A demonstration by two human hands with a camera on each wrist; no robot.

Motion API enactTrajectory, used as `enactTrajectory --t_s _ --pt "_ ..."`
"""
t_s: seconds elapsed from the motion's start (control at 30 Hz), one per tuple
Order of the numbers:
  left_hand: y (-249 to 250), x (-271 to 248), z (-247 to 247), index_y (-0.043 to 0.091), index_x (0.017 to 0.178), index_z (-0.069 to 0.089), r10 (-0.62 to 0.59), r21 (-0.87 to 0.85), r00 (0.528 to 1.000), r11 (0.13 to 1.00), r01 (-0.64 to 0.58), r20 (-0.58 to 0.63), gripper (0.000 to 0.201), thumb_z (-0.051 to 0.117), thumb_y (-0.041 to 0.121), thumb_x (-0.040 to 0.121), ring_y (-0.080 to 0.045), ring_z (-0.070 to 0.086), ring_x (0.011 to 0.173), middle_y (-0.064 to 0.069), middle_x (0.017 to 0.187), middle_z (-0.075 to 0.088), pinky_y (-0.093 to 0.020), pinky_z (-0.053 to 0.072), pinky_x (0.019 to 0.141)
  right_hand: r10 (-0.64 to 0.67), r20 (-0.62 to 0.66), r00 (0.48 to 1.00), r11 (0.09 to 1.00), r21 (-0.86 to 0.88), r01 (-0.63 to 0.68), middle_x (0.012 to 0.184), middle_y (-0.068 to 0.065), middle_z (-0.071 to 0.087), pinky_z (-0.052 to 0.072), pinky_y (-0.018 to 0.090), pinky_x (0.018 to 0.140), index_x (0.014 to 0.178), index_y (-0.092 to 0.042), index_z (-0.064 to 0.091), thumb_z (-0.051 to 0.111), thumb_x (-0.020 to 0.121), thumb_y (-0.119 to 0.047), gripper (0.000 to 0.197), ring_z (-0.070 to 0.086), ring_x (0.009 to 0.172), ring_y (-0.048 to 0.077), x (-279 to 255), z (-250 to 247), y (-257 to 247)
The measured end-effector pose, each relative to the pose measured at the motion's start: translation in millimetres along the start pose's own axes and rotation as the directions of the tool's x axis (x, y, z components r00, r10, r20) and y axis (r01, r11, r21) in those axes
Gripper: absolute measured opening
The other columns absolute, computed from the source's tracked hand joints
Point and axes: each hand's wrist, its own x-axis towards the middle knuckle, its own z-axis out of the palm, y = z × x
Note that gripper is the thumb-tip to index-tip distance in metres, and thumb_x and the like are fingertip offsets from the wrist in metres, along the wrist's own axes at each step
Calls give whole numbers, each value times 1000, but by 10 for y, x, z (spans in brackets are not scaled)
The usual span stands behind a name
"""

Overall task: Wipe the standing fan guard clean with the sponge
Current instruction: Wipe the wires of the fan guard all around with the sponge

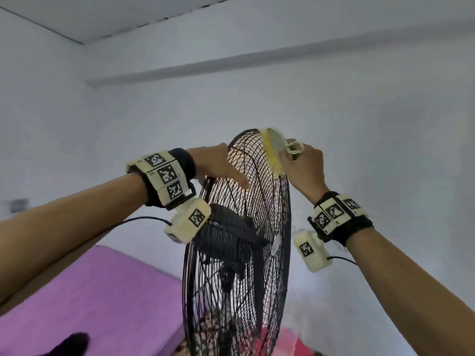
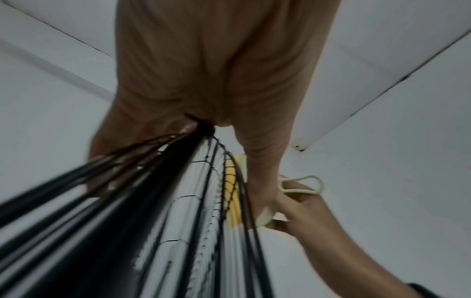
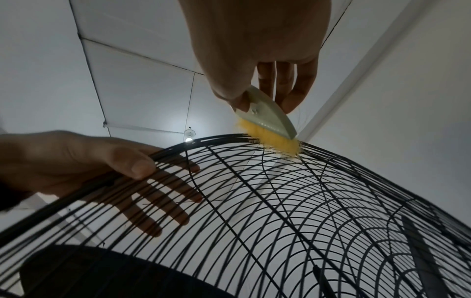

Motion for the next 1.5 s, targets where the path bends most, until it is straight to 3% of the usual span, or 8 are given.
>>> enactTrajectory --t_s 0.27,0.47,0.6,0.73,0.9,1.0,1.1,1.5 --pt "-266 -236 -218 25 130 57 -21 -186 998 982 33 65 56 87 20 83 -32 62 125 -5 123 69 -56 55 102 22 44 999 999 37 -23 81 10 73 49 32 59 104 -9 73 56 100 -26 24 65 68 27 52 134 -136" --pt "-579 -231 -392 27 145 44 -48 -237 991 969 76 121 73 85 15 86 -18 59 129 0 142 60 -46 52 109 98 31 995 994 48 -99 87 12 71 44 31 63 111 -10 67 53 101 -25 23 60 75 30 167 220 -243" --pt "-888 -250 -567 29 131 53 -109 -244 981 959 147 162 55 77 2 89 -15 67 111 13 110 76 -36 57 98 148 -22 989 986 85 -145 95 16 70 47 39 70 115 -14 60 55 100 -25 20 57 84 34 264 220 -269" --pt "-813 -305 -595 37 145 43 -194 -194 970 956 220 145 86 90 14 77 -27 61 130 3 148 57 -54 55 102 76 20 997 993 90 -77 102 20 73 50 42 82 123 -12 63 56 101 -28 28 64 98 41 398 199 -272" --pt "-195 -159 -268 31 165 -13 -258 264 960 924 277 -107 106 69 31 98 -41 33 150 -21 168 20 -51 36 118 28 150 988 995 94 -42 100 24 70 55 49 85 143 -10 46 44 102 -21 42 66 95 42 528 293 -300" --pt "10 -123 63 32 165 -11 -304 284 917 883 373 -257 91 52 46 101 -44 21 152 -22 168 10 -55 25 120 24 192 981 992 116 -47 107 26 68 52 47 89 146 -8 41 42 103 -17 44 64 101 43 600 286 -223" --pt "-63 -132 325 23 162 -18 -316 267 860 857 440 -401 136 71 80 75 -40 18 152 -14 165 13 -66 21 117 46 168 985 982 173 -75 109 26 67 52 46 88 144 -7 41 42 103 -15 41 64 102 43 608 254 -146" --pt "-580 -191 227 13 162 10 -231 195 827 907 374 -513 145 96 60 55 -37 31 145 -7 162 26 -65 30 115 7 145 989 990 139 -27 116 27 68 49 42 90 138 -5 51 46 102 -15 38 62 109 43 583 354 -316"
